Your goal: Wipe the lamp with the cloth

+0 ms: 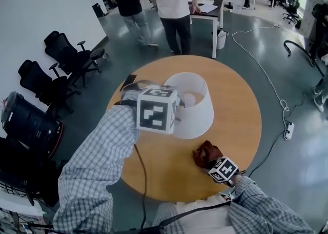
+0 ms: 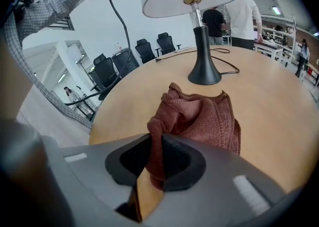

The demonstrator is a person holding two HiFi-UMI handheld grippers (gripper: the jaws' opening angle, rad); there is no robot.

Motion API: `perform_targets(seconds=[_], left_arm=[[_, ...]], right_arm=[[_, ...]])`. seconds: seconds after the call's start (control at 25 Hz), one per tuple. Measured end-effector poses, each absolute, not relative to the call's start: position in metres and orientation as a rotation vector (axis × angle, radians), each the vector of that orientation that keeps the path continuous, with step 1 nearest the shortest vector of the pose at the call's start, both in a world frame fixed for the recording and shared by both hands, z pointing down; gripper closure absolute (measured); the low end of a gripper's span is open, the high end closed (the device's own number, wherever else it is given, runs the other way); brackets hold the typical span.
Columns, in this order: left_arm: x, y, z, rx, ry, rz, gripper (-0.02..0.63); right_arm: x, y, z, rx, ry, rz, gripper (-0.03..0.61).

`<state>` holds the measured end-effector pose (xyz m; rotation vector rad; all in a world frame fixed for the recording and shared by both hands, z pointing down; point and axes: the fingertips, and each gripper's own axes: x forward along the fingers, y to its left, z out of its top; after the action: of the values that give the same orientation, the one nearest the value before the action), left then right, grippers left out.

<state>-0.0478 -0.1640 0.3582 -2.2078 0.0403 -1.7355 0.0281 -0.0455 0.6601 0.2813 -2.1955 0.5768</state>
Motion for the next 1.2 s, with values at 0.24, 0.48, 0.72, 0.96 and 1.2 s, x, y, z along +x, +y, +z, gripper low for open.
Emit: perform_targets(seconds=[0.24, 0.48, 0.72, 0.96, 1.2], left_arm=[[-0.047, -0.159, 0.363, -2.149, -0.090, -1.795, 0.447], [-0.055, -0.157, 0.363, -2.115, -0.248, -1.892, 0.512], [-0.057, -0.170, 0.358, -2.142, -0.320, -1.937, 0.526], [-0.045, -0.199, 0.346, -2.272, -0.257, -1.835, 0.522], [-0.043, -0.230, 0.337, -2.356, -0.159, -1.742, 0.506]], right_arm=[[0.031, -0.046, 0.660, 0.285, -2.194, 0.594, 0.514], [0.029, -0.046, 0.659, 0.294, -2.200, 0.616, 0.514], [0.029, -0.046, 0.659, 0.310, -2.209, 0.669, 0.514], [0.029, -0.072, 0.631, 0.491, -2.368, 0.957, 0.514], [0.035, -0.150, 0.553, 0.845, -2.620, 1.027, 0.515]])
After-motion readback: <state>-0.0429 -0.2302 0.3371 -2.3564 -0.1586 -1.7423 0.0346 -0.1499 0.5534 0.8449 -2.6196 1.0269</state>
